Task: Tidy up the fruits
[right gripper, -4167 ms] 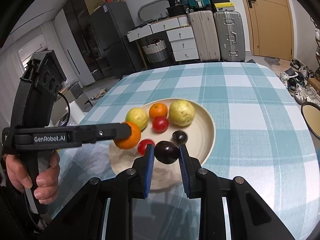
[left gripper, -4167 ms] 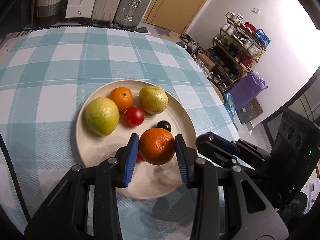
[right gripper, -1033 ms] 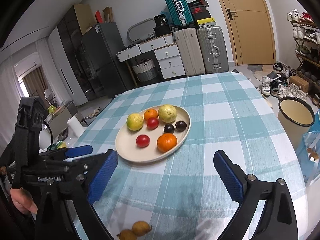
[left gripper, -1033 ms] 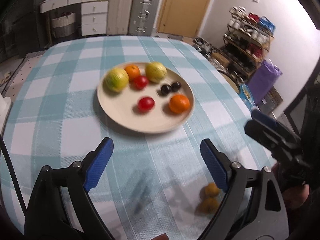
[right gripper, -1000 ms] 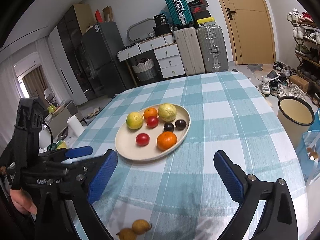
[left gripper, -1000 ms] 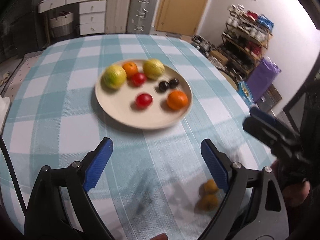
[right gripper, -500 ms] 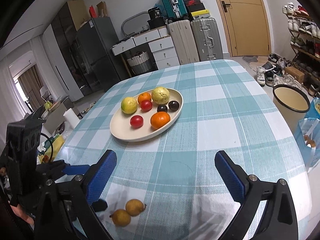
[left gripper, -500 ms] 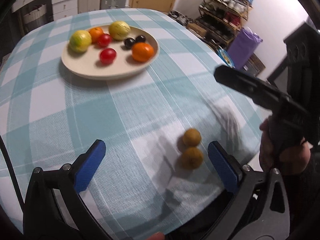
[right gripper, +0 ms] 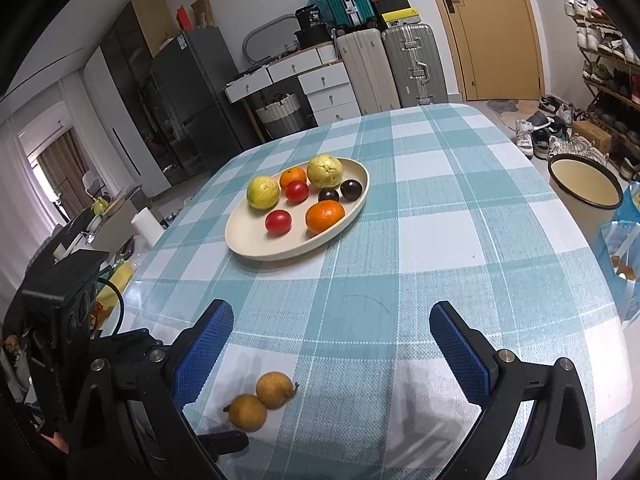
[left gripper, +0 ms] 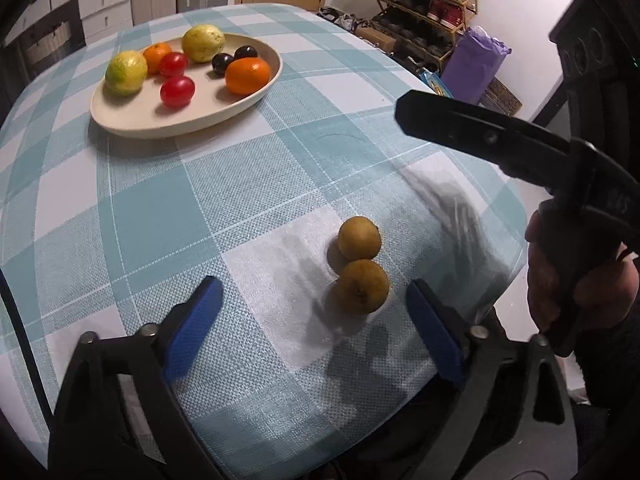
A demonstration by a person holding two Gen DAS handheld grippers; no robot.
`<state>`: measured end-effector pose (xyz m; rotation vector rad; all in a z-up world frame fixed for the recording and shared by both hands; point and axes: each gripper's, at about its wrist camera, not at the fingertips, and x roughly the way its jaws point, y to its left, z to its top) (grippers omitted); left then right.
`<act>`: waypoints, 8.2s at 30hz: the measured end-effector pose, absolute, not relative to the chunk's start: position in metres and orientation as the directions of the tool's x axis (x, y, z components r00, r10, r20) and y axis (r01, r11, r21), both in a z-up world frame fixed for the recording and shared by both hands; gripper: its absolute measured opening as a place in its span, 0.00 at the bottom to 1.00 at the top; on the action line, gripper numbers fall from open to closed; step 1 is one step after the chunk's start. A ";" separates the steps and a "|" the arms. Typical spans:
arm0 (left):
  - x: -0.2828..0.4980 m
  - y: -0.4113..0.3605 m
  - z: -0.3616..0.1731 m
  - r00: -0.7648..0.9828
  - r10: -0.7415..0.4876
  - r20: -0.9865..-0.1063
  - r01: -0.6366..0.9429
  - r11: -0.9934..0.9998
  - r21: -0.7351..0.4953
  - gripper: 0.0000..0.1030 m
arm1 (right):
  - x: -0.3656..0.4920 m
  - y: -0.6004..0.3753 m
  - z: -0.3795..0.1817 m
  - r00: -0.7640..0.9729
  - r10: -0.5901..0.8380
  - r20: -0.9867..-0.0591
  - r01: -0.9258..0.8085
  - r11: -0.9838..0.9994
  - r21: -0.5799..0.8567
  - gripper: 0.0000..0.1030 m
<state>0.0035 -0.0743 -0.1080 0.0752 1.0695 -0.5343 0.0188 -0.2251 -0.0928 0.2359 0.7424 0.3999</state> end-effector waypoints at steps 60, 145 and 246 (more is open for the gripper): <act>0.030 0.026 -0.070 0.499 -0.441 -0.746 0.318 0.894 -0.315 0.23 | -0.017 -0.154 -0.139 0.616 0.397 -0.681 -0.440 0.890 0.121 0.29; 0.207 -0.013 -0.024 0.596 -0.384 -0.705 0.236 0.923 -0.303 0.24 | 0.139 -0.192 -0.073 0.696 0.538 -0.476 -0.414 0.842 0.346 0.78; 0.111 0.056 -0.070 0.947 0.100 -0.306 -0.106 0.994 -0.005 0.99 | 0.072 -0.193 -0.070 0.878 0.389 -0.280 -0.396 0.918 0.031 1.00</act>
